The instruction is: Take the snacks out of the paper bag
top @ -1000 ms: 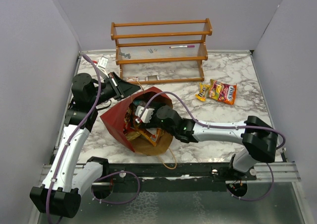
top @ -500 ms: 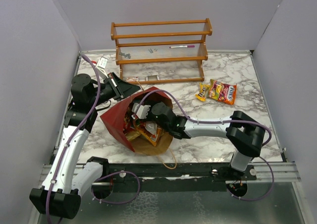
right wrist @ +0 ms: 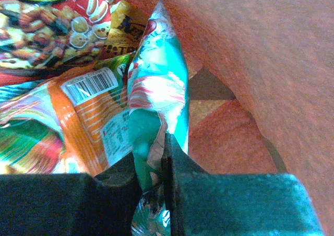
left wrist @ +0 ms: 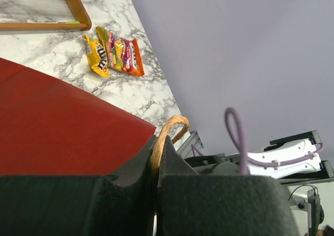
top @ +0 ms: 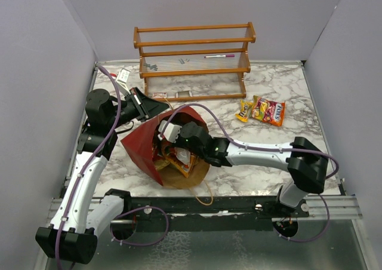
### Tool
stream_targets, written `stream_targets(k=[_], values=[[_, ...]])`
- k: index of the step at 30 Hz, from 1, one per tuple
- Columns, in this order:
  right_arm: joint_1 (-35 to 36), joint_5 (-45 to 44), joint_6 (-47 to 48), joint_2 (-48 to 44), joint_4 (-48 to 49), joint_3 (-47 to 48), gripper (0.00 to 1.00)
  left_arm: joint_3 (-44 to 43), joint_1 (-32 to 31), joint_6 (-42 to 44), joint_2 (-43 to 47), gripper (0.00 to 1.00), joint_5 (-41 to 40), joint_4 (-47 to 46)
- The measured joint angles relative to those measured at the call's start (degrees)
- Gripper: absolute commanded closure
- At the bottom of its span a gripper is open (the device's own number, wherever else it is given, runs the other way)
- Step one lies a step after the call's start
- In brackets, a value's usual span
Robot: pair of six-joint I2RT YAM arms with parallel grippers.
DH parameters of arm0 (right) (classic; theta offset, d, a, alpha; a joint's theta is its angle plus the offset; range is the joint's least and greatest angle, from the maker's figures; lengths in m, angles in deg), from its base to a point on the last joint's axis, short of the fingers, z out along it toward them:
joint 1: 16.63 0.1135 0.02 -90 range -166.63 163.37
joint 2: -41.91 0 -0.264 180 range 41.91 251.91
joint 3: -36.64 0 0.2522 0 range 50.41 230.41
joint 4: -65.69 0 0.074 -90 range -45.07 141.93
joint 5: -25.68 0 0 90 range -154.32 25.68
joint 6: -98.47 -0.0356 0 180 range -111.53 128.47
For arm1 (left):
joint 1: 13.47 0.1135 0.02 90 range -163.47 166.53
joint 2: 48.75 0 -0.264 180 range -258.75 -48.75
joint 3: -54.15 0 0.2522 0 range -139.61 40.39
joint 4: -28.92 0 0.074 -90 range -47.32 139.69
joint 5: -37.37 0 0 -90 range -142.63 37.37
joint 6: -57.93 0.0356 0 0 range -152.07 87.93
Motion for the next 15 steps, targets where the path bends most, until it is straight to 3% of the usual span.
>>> stream_targets(k=[9, 15], values=[[3.65, 1.49, -10.34, -15.50, -9.99, -0.24, 0.99, 0.00, 0.00, 0.02, -0.11, 1.00, -0.02, 0.07], [4.98, 10.01, -17.57, -26.45, -18.45, -0.28, 0.99, 0.00, 0.00, 0.02, -0.44, 1.00, -0.26, 0.07]])
